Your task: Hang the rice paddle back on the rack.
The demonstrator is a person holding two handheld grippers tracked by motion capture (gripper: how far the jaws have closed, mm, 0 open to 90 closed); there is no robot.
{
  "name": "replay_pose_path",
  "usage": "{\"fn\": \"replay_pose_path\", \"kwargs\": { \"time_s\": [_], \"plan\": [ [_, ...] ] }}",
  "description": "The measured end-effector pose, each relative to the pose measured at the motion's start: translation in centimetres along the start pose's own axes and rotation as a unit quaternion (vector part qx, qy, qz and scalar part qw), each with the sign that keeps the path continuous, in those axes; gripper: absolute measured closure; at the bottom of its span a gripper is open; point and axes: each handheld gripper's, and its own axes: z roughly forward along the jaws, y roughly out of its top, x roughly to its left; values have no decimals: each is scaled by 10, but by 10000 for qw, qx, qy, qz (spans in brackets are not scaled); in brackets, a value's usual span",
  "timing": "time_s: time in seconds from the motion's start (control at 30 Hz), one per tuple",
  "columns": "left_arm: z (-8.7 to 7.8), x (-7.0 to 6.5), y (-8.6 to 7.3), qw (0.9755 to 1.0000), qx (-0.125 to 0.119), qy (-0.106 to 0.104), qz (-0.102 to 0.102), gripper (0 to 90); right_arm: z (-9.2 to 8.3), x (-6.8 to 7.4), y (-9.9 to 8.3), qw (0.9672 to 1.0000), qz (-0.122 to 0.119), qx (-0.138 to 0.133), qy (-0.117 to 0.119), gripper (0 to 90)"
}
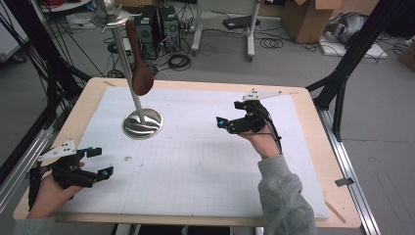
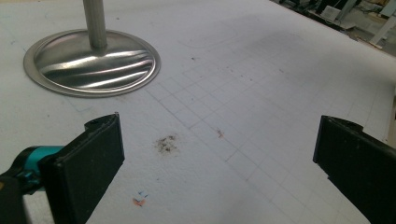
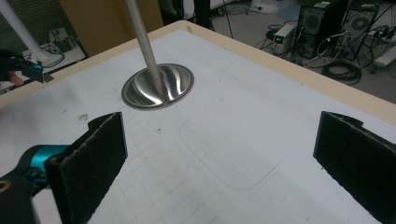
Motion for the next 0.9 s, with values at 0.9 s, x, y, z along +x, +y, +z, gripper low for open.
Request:
{"fn": "replay_pose_path", "kwargs": {
  "time_s": [0.9],
  "plan": [
    [-1,1,-1,10000,-6,32,-22,23,-20,2,-46,9989,-367,173,-215,16]
  ]
}}
